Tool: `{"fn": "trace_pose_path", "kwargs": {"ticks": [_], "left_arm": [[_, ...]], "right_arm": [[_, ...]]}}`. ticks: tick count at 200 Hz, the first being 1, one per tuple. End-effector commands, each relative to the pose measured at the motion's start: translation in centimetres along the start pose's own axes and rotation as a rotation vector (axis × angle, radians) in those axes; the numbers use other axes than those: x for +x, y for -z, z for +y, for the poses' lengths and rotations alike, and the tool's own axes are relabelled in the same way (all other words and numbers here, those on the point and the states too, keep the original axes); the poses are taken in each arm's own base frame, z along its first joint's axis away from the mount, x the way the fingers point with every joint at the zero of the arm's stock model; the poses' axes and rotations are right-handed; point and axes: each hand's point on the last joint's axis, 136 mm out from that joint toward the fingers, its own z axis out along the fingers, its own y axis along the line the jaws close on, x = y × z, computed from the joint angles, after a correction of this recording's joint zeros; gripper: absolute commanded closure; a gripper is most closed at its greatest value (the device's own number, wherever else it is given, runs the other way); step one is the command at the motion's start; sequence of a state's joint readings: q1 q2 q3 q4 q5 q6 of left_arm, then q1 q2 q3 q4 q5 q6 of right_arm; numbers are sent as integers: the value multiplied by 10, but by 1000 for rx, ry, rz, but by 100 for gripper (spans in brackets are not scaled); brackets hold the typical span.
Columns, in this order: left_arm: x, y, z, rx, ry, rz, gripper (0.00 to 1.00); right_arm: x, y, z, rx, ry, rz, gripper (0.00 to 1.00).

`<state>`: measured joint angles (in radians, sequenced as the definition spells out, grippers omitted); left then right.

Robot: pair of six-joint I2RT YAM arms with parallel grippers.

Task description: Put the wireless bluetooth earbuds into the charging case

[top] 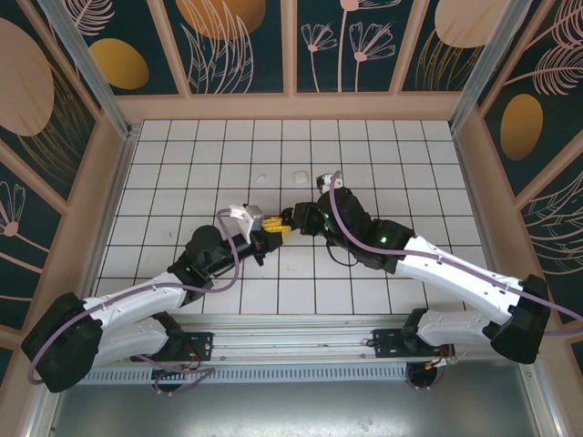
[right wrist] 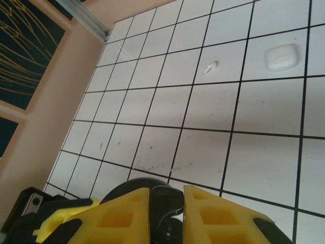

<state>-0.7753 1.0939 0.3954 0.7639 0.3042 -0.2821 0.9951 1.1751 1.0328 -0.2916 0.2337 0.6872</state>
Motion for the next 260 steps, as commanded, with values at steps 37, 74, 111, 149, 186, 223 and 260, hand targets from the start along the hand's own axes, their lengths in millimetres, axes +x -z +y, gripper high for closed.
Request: {"fn": "trace_pose_path", "kwargs": {"ticks": [37,74,111,149,186,223,260], "left_arm": [[-16,3,-7,23,-7,-74,100],[-16,3,-6,17,-13,-75,100],[-16,2,-4,9,-10,-73,100],[-16,-1,-5,17,-11,-73,100],[-12,-2,-5,26,1,-67,100],[-12,-2,-6,32,-1,-68,100],[-12,-3,-6,35,-1,-66,100]], "right_arm": [[16,-2,6,-26,-8,40,81],[25,0,5,-22,-9,59,81],[31,1,4,4,22,69,80],[32,2,5,-3,17,72,70],[22,10,8,-11,7,48,62],[11,15,11,-25,0,37,58],[-1,21,9,-17,-9,28,55]]}}
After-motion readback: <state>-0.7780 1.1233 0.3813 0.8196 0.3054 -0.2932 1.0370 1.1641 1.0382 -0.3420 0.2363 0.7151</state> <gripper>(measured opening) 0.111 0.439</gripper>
